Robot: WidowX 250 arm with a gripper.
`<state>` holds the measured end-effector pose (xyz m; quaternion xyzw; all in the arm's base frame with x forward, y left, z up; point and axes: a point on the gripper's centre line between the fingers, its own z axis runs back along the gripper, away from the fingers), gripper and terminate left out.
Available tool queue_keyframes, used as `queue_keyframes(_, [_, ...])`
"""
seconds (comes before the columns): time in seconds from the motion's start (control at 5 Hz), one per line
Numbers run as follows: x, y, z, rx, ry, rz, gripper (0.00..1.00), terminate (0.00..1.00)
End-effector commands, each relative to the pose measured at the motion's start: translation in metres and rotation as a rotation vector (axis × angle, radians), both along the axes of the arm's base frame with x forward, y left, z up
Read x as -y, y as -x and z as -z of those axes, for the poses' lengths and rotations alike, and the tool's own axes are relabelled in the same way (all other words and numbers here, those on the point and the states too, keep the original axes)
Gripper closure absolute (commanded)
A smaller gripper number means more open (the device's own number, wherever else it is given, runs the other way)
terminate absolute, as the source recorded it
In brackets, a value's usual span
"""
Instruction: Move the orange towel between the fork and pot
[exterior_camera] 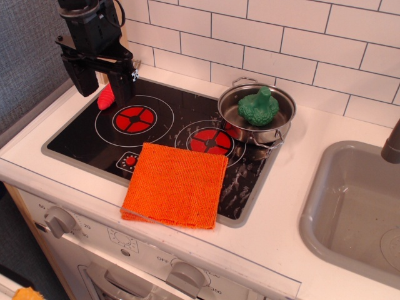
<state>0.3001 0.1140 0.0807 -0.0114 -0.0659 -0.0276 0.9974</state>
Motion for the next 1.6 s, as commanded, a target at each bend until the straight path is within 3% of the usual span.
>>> queue_keyframes(0.0, [0.000, 0.000, 0.000, 0.000, 0.000, 0.000, 0.00, 0.00])
queue_keyframes(0.8, [0.109, 0.012, 0.027, -0.002, -0.038, 0.071, 0.00, 0.00])
queue_keyframes(1.4, [0.096, 0.023, 0.057, -0.080, -0.082, 0.031, 0.00, 0.00])
